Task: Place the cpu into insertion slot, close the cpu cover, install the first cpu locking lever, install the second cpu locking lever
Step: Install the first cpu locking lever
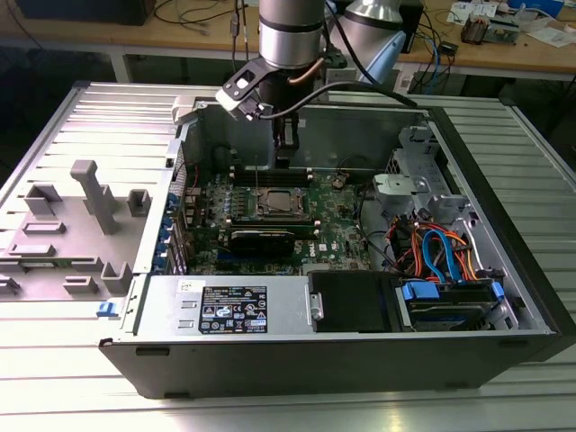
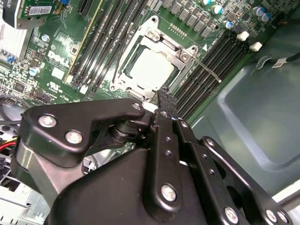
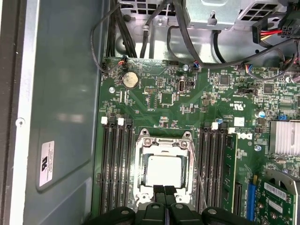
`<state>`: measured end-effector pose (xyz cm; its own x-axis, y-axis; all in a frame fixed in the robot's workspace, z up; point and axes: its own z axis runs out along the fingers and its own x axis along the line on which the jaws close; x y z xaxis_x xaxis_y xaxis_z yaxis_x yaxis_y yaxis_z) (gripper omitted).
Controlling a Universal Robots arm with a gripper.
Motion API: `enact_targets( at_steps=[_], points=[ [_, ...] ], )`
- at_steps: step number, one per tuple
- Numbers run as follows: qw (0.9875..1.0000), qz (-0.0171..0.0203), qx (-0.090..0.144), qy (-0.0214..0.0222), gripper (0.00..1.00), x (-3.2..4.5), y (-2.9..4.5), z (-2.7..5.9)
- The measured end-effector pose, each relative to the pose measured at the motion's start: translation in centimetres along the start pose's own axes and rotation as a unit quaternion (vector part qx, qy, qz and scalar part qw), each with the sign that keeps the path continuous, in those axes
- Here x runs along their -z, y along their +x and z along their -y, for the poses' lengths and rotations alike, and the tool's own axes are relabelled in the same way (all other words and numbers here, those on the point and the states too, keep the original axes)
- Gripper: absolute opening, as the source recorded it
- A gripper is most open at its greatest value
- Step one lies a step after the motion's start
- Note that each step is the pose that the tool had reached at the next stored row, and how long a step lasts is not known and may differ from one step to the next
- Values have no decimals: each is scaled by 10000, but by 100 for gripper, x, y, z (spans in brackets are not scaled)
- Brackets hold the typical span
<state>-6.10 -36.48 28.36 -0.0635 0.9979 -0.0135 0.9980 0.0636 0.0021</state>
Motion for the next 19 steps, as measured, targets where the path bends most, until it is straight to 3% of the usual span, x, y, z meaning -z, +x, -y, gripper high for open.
enact_targets(
  at_steps=[4, 15, 19],
  points=[
    [10000, 0, 0, 0, 11, 35, 0, 0],
    [10000, 0, 3, 0, 11, 44, -1, 0],
    [9997, -1, 252, -3, 11, 44, -1, -1]
  ],
)
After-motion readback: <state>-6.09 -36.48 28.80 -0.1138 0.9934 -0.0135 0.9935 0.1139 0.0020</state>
